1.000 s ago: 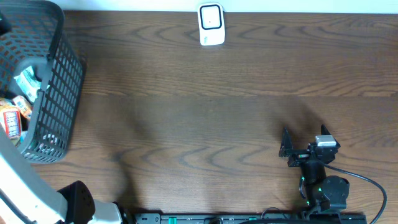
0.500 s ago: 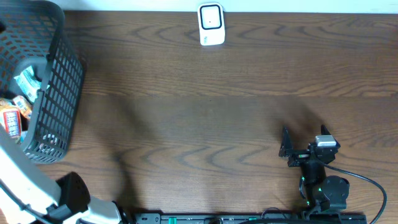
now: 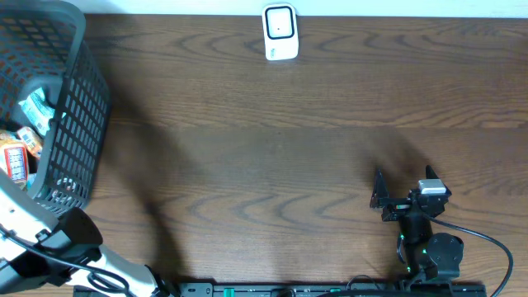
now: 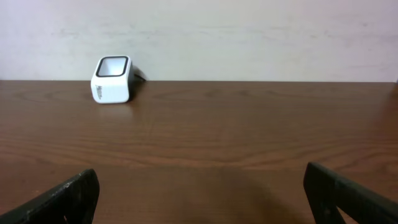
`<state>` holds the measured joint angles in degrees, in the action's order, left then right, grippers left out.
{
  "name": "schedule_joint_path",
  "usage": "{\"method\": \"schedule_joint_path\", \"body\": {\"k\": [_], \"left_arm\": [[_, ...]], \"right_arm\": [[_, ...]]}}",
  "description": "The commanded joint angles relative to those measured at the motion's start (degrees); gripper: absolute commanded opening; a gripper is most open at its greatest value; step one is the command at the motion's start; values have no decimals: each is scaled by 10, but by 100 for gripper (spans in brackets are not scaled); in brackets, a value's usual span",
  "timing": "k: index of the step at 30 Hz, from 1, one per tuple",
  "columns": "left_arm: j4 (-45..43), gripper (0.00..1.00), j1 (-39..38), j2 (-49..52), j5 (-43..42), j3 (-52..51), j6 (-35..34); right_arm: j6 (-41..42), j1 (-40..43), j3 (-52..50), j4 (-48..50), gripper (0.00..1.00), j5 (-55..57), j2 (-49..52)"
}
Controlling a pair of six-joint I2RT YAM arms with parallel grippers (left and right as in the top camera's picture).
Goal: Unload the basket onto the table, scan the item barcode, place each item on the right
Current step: 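Raise the left gripper and swing it over the grey basket, then lower the left gripper into the basket toward the snack bags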
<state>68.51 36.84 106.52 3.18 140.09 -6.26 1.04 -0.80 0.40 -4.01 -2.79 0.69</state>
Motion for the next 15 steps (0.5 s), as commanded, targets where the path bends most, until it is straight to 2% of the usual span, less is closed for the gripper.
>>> {"method": "schedule_joint_path", "body": {"k": [1,4,9,15], "left_arm": [[-14,97,8,1,10,4,-11],[-22,98,10,4,26,4,4],[-14,98,13,19,144,-7,17],[-22,98,20,27,161,-49,35]], "right_arm": [[6,4,0,-3,99,3,-4],[6,4,0,-3,99,3,-4],[6,4,0,-3,99,3,-4],[6,4,0,-3,99,3,-4]]}}
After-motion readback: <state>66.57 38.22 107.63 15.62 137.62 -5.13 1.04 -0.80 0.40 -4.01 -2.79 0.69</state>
